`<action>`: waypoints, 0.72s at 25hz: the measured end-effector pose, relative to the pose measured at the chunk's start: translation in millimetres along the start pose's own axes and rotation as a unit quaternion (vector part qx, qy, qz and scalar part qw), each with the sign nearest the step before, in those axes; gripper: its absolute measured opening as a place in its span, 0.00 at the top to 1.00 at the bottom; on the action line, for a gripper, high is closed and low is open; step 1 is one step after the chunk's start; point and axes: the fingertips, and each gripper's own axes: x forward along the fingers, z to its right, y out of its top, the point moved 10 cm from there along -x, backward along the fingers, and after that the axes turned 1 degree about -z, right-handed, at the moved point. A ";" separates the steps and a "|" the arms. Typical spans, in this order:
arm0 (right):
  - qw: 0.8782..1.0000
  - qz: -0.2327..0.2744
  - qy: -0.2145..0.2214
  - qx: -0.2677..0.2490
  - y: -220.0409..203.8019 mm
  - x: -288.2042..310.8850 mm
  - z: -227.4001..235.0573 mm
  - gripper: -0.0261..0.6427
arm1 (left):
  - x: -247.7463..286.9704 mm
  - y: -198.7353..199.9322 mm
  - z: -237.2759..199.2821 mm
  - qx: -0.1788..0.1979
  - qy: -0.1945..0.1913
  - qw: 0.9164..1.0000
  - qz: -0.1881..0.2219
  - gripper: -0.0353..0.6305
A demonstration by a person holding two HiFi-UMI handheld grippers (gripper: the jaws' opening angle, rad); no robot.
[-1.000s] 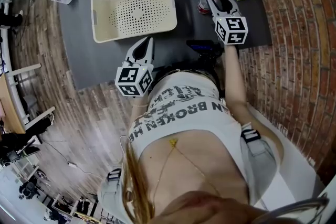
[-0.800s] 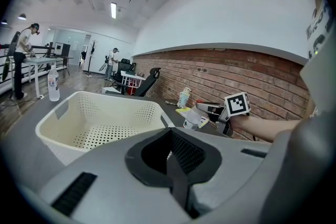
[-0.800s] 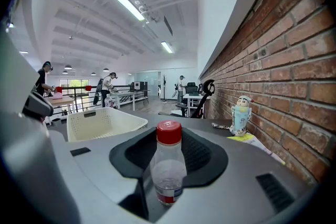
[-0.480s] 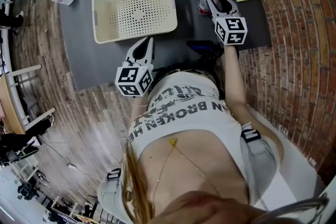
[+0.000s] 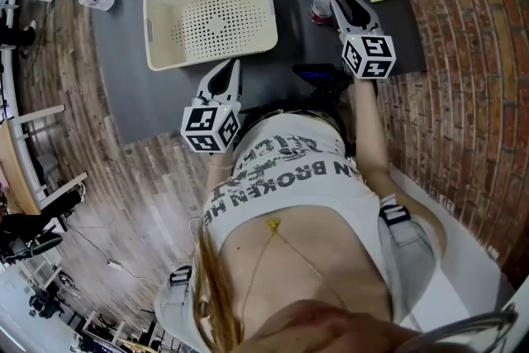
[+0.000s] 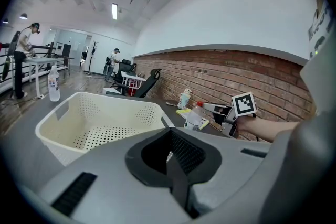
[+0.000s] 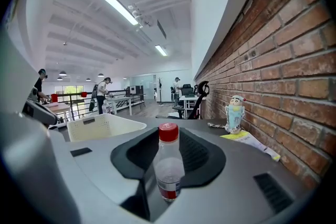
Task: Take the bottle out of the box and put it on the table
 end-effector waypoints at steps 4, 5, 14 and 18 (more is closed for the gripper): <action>1.000 0.009 -0.013 -0.002 -1.9 -6.6 -2.8 0.91 | 1.7 0.0 0.8 0.002 -0.006 1.000 -0.001 0.94; 1.000 0.011 -0.015 -0.001 -1.8 -8.1 -3.7 0.92 | 2.0 0.4 1.2 0.002 -0.007 1.000 -0.001 0.94; 0.999 0.027 0.036 0.022 6.3 -24.4 -21.9 0.95 | 3.7 4.0 4.9 0.006 -0.011 1.000 0.006 0.94; 0.997 0.026 0.076 0.002 10.1 -29.9 -42.0 0.95 | 7.2 7.7 11.2 0.010 -0.023 1.000 0.015 0.94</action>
